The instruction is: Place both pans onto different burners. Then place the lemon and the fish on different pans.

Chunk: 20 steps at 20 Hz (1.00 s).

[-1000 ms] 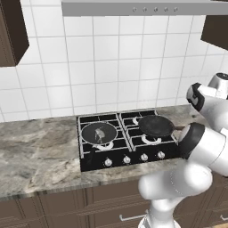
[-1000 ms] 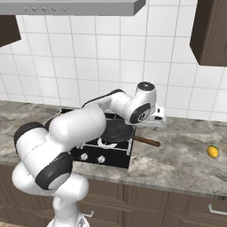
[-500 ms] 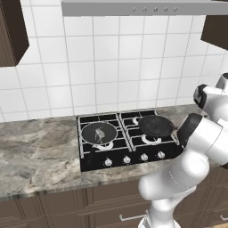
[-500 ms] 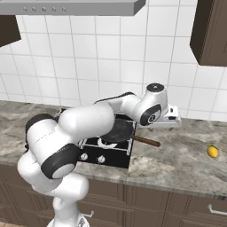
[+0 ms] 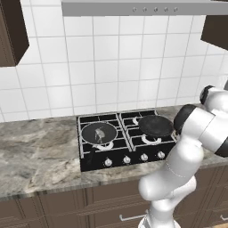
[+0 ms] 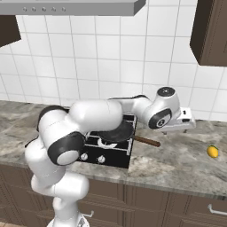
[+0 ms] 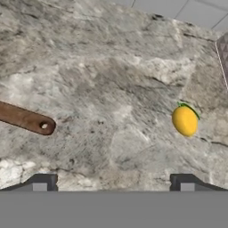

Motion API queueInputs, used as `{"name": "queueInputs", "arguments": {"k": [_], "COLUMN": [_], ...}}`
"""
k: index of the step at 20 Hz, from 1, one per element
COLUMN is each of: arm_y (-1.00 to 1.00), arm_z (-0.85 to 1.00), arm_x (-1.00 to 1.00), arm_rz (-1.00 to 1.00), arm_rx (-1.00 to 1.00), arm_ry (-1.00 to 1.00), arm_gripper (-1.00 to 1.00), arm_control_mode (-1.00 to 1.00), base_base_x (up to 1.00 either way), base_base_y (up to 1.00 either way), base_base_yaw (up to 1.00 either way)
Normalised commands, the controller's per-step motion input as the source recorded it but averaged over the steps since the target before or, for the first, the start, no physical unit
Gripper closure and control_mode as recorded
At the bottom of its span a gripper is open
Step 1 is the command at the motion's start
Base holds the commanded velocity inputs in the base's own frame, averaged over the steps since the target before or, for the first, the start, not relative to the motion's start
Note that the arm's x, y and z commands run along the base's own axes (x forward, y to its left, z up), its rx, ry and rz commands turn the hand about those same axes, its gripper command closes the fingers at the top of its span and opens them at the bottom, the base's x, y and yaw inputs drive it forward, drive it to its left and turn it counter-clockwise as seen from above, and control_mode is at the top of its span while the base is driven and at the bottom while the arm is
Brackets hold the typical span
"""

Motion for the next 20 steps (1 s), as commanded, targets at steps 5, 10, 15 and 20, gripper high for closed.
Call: {"name": "queueInputs", "arguments": {"k": [5,10,15,20], "arm_y": [-0.41,-0.53,-0.36,-0.31], "arm_z": [0.00,-0.01,-0.09,-0.06], "arm_x": [0.09,0.08,0.13,0.09], "arm_rz": [0.00,0.00,0.00,0.00], "arm_rx": [0.00,0.00,0.00,0.00], "arm_ry": [-0.02,-0.03,-0.04,-0.03], "arm_gripper": [-1.00,-1.00,-1.00,-1.00], "arm_control_mode": [-1.00,-1.00,-1.00,-1.00], "base_base_x": [0.00,0.00,0.00,0.00], "base_base_y": [0.00,0.00,0.00,0.00], "base_base_yaw": [0.00,0.00,0.00,0.00]}}
